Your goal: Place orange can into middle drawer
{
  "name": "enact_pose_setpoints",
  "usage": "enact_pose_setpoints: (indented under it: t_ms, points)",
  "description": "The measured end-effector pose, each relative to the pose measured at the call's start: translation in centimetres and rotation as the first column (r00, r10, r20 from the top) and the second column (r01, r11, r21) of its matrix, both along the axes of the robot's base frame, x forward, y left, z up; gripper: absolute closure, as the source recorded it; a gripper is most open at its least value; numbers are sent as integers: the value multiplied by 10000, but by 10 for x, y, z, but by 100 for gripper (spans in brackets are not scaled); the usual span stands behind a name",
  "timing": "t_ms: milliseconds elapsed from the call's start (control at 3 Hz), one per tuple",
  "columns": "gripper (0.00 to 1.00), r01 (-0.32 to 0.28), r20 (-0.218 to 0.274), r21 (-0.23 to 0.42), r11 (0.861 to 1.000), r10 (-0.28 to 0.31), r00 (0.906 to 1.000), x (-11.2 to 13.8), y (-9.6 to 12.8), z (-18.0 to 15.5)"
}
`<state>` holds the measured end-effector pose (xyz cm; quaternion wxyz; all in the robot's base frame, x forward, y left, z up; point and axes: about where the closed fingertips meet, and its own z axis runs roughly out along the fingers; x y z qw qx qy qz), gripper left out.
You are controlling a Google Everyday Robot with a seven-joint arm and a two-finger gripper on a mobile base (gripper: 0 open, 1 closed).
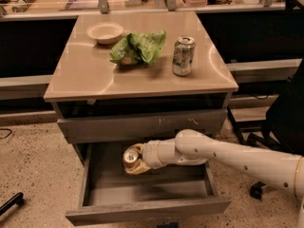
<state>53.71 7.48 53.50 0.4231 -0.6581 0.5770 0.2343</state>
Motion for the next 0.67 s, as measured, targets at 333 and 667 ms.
enact_pose_setpoints:
  t_ms: [333,667]
  points:
    - [100,195,-384,-129,9997,-200,9991,10,-7,-29]
    - [100,-193,-929,-74,9998,185,9955,19,-8,-76]
